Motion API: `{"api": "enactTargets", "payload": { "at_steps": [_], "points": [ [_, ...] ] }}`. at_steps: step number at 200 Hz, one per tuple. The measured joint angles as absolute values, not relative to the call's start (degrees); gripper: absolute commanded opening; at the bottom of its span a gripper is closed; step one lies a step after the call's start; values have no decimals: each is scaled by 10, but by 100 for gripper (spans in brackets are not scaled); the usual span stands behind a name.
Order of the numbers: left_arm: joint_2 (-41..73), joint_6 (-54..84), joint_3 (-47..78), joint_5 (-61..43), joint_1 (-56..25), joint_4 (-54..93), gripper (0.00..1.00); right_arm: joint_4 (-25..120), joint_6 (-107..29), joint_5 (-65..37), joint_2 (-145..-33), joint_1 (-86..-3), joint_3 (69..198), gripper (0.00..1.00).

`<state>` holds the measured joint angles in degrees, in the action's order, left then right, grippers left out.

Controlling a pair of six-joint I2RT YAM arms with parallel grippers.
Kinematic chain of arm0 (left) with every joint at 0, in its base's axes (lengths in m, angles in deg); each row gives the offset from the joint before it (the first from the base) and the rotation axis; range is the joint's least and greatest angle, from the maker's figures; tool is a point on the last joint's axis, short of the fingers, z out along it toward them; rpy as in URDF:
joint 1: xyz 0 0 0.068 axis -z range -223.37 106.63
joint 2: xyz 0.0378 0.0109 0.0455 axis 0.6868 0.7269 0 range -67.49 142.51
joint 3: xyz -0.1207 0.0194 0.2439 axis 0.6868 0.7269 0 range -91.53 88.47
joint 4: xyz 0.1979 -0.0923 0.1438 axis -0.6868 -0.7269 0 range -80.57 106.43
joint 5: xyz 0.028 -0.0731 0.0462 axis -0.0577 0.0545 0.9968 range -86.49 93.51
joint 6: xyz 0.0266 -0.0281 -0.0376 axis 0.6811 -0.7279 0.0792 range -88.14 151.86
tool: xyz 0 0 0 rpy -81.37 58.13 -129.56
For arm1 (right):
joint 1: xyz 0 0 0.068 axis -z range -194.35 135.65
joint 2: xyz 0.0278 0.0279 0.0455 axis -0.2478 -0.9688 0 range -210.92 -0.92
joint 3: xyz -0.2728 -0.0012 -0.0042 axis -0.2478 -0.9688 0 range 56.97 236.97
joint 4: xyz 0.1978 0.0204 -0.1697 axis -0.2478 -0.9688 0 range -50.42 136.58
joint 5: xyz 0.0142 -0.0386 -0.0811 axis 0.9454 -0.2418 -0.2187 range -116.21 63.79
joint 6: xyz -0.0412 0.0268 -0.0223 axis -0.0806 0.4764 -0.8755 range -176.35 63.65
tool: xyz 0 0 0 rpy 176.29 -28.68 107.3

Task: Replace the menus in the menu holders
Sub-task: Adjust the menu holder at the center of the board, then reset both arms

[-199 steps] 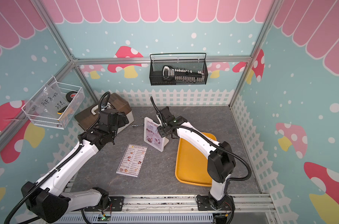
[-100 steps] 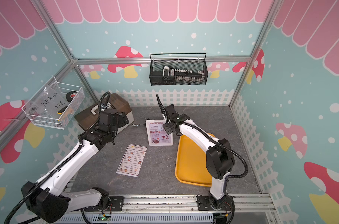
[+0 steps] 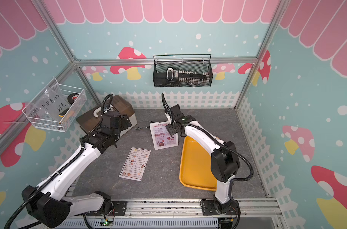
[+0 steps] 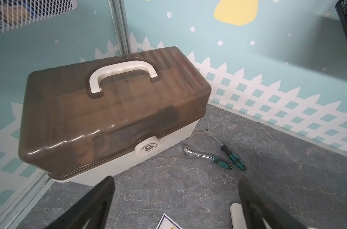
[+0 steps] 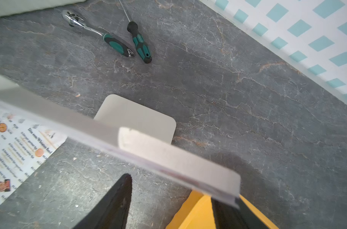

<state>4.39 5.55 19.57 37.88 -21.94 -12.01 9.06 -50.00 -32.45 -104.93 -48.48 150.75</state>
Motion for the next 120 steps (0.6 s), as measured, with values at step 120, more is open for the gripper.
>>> {"api": "enactTargets", "payload": {
  "at_steps": [120],
  "points": [
    [-94, 180, 527, 311, -300, 89, 98, 390, -514, -523, -697, -262, 972, 99]
  ]
}}
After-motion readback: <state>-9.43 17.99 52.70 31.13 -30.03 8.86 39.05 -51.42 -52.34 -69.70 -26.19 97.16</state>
